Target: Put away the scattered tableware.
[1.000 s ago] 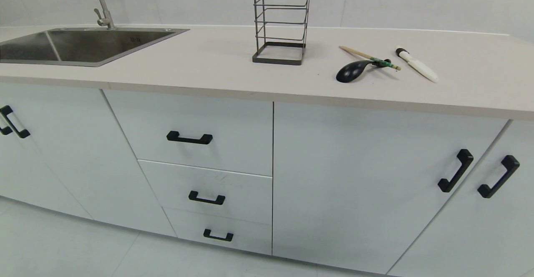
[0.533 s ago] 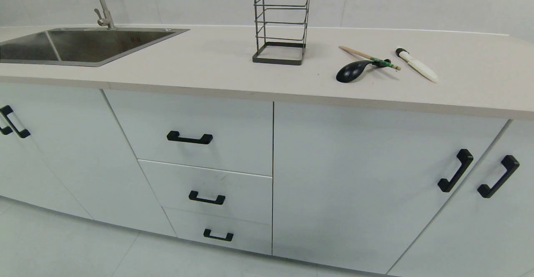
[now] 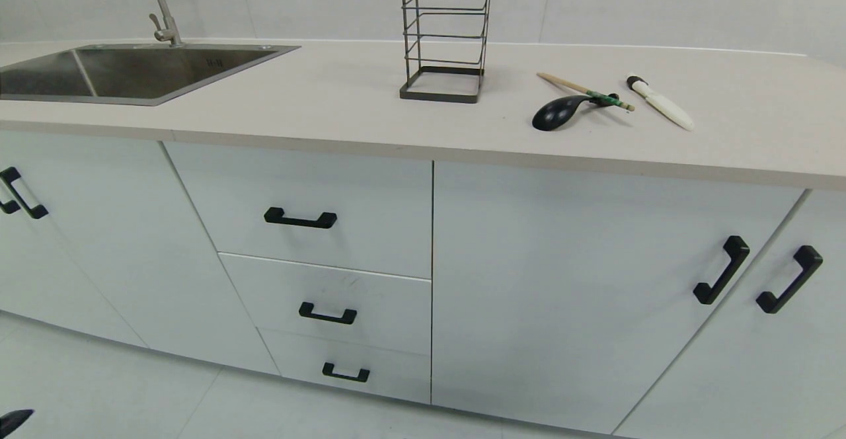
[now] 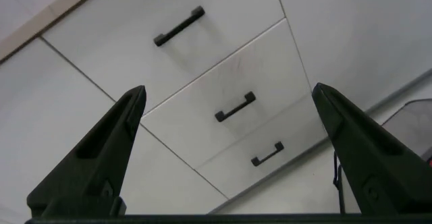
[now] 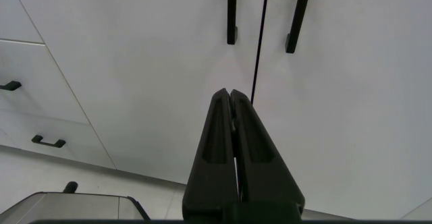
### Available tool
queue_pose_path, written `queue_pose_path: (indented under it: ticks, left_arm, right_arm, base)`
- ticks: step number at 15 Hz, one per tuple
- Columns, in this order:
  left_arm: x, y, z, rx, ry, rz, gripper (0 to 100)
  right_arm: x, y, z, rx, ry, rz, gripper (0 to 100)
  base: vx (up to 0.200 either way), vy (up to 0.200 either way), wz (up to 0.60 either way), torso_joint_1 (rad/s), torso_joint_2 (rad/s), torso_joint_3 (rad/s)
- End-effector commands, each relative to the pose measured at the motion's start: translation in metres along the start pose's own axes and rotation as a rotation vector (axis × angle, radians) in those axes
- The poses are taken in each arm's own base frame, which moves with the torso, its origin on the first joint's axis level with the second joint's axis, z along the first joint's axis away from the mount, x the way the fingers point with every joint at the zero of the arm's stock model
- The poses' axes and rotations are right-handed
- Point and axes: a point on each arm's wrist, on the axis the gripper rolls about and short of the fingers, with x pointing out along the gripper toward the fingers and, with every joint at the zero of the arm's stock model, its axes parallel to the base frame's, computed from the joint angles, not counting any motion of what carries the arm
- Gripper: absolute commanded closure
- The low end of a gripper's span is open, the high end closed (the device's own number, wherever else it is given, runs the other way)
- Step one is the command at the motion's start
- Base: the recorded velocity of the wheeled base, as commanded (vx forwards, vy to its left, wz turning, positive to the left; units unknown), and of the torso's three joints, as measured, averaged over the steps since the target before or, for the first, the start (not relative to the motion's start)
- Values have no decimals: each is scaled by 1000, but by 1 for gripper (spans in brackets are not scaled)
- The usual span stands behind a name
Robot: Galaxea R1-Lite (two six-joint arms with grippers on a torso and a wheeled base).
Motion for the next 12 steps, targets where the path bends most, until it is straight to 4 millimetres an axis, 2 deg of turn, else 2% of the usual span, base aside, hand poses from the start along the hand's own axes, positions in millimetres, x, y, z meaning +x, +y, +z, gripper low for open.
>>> queue_pose_path:
  ticks: [1,5,7,10,12]
  left_arm:
    - [16,7,-5,-9,99,-109,0]
    - [50,15,-12,41,231,-396,0]
    - [58,15,-18,60,286,-442,0]
    - [69,23,-17,287,388,-389,0]
    - [75,24,-21,400,418,-434,0]
  right_arm:
    - [0,0,0,-1,1,0,100]
    - [0,0,0,-1,1,0,100]
    - [0,0,0,-1,1,0,100]
    - [0,0,0,-1,1,0,100]
    - [0,0,0,-1,1,0,100]
  base:
    - [0,0,0,0,0,0]
    - [0,0,0,0,0,0]
    - [0,0,0,0,0,0]
    - [0,0,0,0,0,0]
    - [0,0,0,0,0,0]
